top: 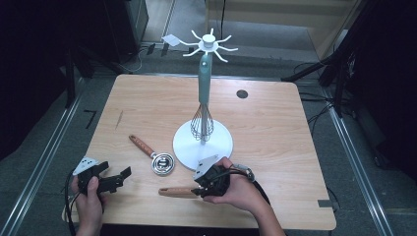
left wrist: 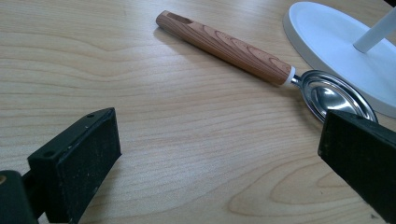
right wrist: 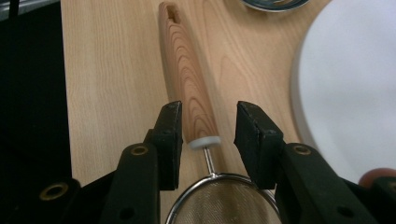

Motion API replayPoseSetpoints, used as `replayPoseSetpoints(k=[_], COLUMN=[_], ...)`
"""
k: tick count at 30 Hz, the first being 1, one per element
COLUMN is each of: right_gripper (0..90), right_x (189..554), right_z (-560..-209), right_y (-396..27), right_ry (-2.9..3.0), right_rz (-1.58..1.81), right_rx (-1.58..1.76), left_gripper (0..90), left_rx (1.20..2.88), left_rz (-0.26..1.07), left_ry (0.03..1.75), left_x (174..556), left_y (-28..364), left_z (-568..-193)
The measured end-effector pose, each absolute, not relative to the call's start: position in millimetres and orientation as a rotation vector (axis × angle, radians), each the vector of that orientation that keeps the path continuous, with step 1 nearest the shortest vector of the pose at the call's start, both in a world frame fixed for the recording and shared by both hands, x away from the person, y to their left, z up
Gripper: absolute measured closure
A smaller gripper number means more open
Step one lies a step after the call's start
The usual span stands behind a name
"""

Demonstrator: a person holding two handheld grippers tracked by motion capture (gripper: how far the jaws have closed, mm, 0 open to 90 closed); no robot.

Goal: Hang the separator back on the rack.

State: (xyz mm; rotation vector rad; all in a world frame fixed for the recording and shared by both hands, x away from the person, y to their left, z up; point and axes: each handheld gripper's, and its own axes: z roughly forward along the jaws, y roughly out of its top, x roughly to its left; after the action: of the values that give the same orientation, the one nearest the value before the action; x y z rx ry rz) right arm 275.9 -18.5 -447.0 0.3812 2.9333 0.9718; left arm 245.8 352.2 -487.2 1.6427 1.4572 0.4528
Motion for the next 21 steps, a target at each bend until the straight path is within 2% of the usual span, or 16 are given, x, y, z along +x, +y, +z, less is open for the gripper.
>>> replayPoseSetpoints(k=[17, 21], right_gripper=[62.9, 70.6], right_x=[274, 276], right_z=[-469, -470], right_y=[-2, -2], right_ry=[3.047, 3.043], right_rz=[0.798, 0.810], right_rx=[0.394, 0.443], left_gripper=[0.0, 0.0], left_rx=[1.646, 1.647], left_rz=[0.451, 0.450], left_ry=[1.457, 1.457], left_x=[246, 246], left_y=[352, 352], left_z=[-487, -487])
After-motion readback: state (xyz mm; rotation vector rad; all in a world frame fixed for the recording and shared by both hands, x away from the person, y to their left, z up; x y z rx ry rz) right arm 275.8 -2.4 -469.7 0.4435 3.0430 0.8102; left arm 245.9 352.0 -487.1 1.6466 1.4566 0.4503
